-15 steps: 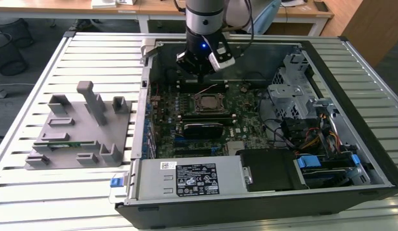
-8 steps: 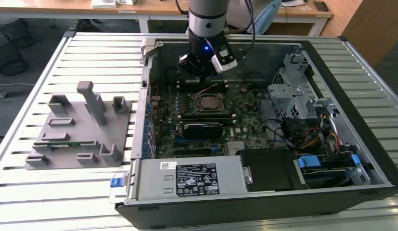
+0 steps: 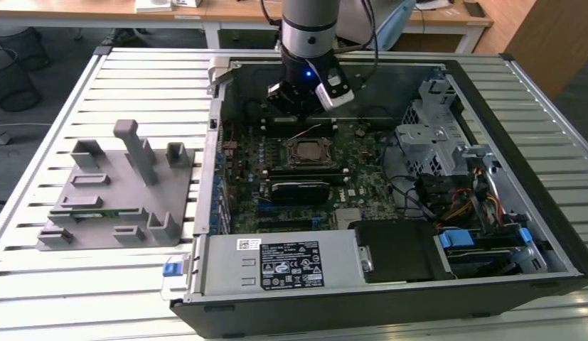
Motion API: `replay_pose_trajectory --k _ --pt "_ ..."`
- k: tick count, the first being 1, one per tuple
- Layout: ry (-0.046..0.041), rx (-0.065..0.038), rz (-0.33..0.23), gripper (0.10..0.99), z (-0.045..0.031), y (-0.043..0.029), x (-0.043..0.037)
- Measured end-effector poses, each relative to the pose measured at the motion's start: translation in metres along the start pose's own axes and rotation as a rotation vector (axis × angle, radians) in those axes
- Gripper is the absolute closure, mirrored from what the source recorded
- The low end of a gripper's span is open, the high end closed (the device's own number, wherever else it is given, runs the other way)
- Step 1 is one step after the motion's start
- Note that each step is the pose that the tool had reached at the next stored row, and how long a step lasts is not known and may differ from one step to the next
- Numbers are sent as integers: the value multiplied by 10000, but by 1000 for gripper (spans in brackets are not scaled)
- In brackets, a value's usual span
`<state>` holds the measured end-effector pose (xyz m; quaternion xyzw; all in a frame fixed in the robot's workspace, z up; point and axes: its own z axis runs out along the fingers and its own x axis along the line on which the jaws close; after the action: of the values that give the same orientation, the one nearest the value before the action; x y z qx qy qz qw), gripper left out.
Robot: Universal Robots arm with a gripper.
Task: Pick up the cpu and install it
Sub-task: 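Install the first cpu locking lever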
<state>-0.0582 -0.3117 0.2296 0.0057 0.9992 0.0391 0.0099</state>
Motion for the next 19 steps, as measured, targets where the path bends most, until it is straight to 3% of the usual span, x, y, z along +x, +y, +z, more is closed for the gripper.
replay_pose_trajectory --k 10,19 --pt "1 -1 -21 980 28 7 -103" --pt "23 -6 -294 980 54 34 -135"
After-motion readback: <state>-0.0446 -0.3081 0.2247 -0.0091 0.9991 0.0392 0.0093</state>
